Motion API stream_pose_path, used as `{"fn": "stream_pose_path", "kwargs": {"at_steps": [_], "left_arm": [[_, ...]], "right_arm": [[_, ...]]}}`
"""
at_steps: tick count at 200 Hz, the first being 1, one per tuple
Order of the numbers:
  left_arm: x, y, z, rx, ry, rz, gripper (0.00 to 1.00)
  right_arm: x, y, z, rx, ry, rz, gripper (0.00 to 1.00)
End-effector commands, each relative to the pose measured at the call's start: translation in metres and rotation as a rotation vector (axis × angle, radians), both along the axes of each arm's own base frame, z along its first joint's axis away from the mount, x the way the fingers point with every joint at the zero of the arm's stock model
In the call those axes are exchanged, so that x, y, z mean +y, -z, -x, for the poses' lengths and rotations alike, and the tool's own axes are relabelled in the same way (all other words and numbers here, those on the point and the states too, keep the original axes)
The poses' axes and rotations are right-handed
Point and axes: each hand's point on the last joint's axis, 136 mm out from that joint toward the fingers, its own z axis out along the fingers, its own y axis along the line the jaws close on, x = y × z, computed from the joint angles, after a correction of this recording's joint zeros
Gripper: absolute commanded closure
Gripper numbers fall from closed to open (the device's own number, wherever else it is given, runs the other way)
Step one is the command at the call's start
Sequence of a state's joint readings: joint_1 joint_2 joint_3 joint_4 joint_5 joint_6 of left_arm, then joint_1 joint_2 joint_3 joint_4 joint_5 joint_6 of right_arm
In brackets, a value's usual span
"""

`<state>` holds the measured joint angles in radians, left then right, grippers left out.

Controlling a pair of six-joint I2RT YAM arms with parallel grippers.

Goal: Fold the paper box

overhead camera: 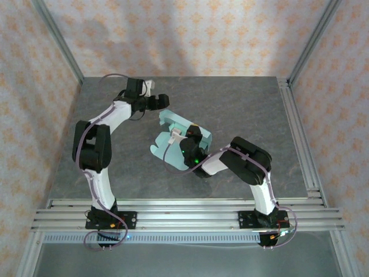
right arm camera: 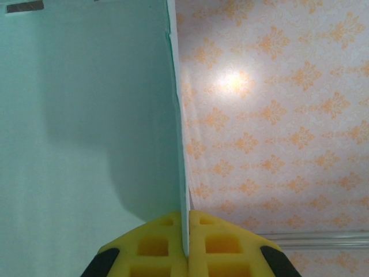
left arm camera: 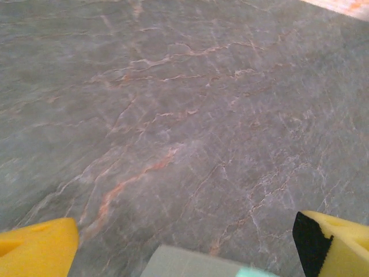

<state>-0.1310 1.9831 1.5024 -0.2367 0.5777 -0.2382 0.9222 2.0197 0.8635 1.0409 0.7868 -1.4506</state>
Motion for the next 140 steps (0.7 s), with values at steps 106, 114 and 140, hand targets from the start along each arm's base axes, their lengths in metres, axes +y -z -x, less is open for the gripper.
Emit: {"fn": "stream_pose_path", "kwargs": {"at_steps": [106,114,140], "left_arm": [[-0.055,0.000,0.042,0.130,0.239,0.115,0.18],[-0.054,-0.001,0.043,0.125,0.231,0.124,0.19],[-0.054,-0.007,0.049,0.101,0.222,0.180,0.20]], "right_arm": [[-0.004,0.033,0.010,0.113,-0.004,0.012,1.00],[-0.005,0.034,0.010,0.118,-0.001,0.013,1.00],[-0.006,0.037,0.009,0.131,0.002,0.009,1.00]]}}
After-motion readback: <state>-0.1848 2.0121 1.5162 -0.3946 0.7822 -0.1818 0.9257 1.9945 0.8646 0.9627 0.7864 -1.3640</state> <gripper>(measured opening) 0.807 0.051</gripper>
